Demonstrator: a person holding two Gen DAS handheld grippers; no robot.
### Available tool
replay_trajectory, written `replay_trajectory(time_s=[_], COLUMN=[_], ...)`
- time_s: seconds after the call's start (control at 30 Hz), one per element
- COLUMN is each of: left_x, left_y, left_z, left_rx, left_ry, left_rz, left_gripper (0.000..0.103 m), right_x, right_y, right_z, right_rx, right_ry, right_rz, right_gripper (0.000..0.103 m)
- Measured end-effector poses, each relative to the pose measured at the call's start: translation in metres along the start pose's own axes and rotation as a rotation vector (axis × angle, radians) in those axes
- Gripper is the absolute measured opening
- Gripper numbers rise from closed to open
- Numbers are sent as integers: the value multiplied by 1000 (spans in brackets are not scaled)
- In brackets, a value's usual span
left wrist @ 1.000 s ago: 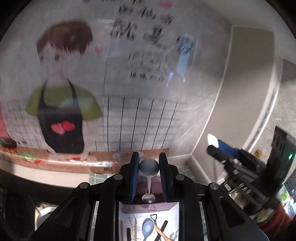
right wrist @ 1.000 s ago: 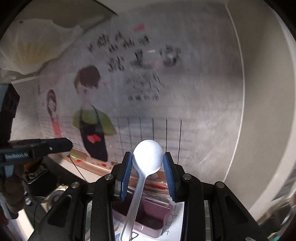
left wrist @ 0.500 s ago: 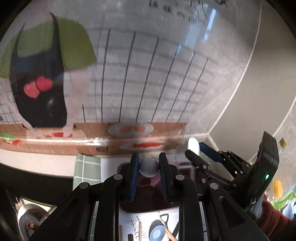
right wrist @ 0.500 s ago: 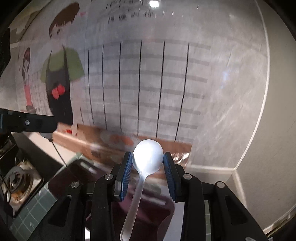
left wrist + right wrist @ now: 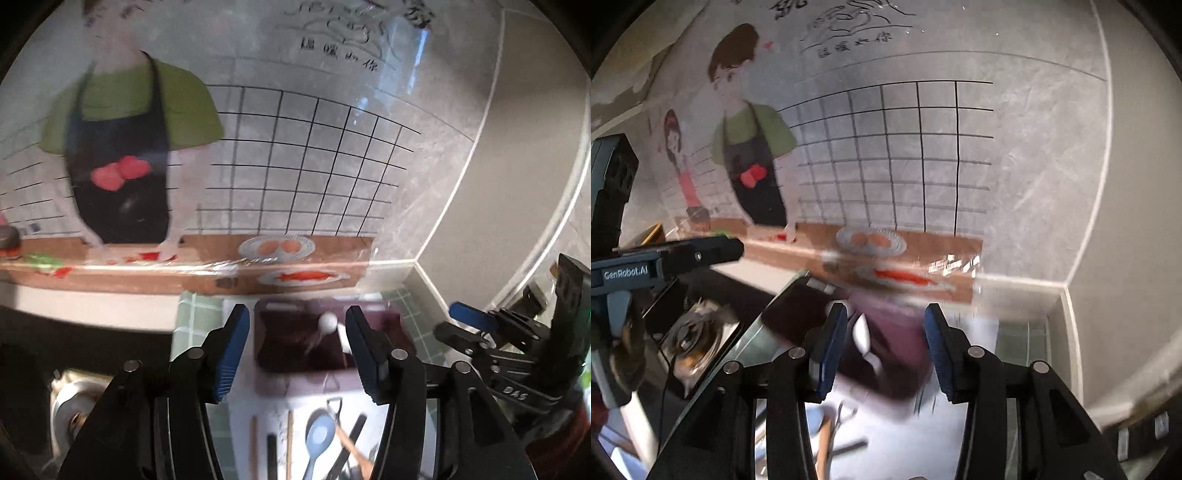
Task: Organize utensils
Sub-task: 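Carry both held utensils over the purple caddy and open both grippers, then grasp the wooden spoon by its handle with the right gripper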
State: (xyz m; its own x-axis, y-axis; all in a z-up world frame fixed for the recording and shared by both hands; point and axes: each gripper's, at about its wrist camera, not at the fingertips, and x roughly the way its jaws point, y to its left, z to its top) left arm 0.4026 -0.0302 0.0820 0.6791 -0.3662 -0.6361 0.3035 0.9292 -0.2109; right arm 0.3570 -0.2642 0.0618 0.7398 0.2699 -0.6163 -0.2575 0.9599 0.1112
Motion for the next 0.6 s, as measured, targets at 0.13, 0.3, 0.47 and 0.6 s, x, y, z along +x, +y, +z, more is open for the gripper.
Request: replay_trajectory(time_s=[0.13,0.3,0.47,0.6], left_x=[-24,-49,-66,-82], left_y=[6,10,12,17], left_z=[-35,-90,-140,-175], left_rx=[-23,-57,-78,-99], left_ry=[31,76,120,125], left_rz=[33,33,47,86], left_gripper=[60,62,65,66], right_x=[-18,-16,6,31], right_y=[15,30,39,52], right_z=[-34,-82,-118,-139], right_rx=[11,16,20,-21], right_ry=[95,202,297,386], right_rz=[49,46,6,-38], right_gripper=[41,41,41,41])
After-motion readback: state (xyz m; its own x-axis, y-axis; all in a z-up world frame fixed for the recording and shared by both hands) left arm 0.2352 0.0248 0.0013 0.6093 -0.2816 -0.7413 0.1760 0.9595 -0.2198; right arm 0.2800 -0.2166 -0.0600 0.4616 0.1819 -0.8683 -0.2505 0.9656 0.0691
